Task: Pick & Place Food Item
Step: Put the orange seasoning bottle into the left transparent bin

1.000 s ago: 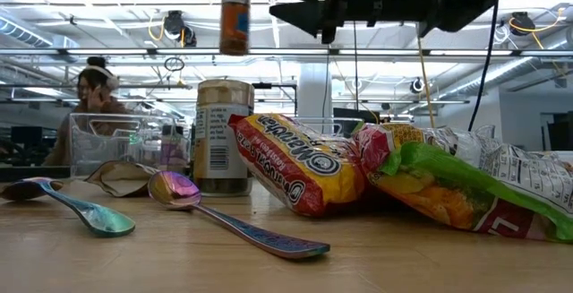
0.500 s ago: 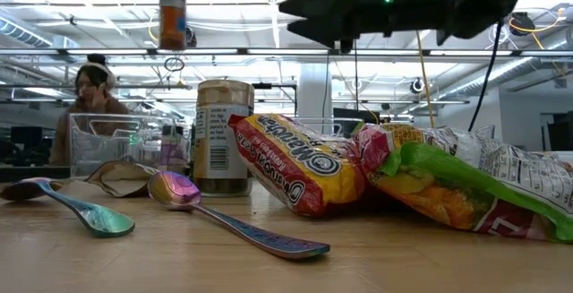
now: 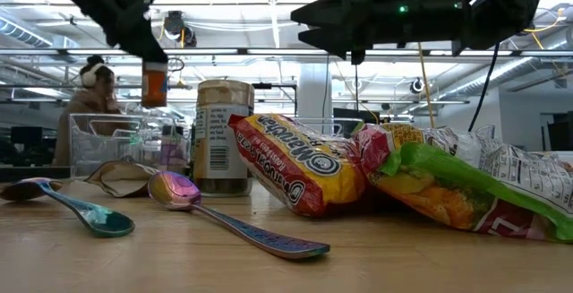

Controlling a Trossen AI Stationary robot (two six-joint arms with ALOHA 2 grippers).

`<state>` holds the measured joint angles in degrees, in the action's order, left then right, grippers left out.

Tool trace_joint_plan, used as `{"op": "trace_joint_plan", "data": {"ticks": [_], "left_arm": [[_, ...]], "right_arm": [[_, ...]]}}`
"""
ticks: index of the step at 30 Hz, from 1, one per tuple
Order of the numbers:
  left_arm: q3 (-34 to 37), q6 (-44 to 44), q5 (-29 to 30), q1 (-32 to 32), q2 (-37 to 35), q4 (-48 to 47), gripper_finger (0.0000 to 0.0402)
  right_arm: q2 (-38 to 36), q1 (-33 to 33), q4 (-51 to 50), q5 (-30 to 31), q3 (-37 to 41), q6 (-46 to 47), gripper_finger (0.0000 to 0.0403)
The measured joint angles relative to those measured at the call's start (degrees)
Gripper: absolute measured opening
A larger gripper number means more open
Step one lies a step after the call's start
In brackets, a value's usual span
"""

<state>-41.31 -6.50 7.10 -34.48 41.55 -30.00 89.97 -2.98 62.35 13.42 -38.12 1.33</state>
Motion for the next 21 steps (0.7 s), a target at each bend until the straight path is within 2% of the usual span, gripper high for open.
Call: {"op": "trace_joint_plan", "data": {"ticks": [6, 11, 16, 21], "left_arm": [[2.8, 4.3, 0.9, -5.6, 0.1, 3.4, 0.0211], [4.4, 8.0, 7.2, -10.2, 0.1, 4.3, 0.0211], [5.5, 10.2, 7.0, -13.5, 1.5, 8.8, 0.0211], [6.4, 12.4, 7.7, -15.7, 6.4, 12.3, 0.0211]], "right_arm": [[0.0, -0.6, 0.0, 0.0, 1.9, 0.8, 0.0276], [0.0, -0.4, 0.0, 0.3, 3.5, 2.5, 0.0273], [0.0, -0.4, 0.0, 0.3, 4.1, 2.4, 0.0273], [0.0, -0.4, 0.2, 0.4, 4.0, 2.3, 0.0270]]}}
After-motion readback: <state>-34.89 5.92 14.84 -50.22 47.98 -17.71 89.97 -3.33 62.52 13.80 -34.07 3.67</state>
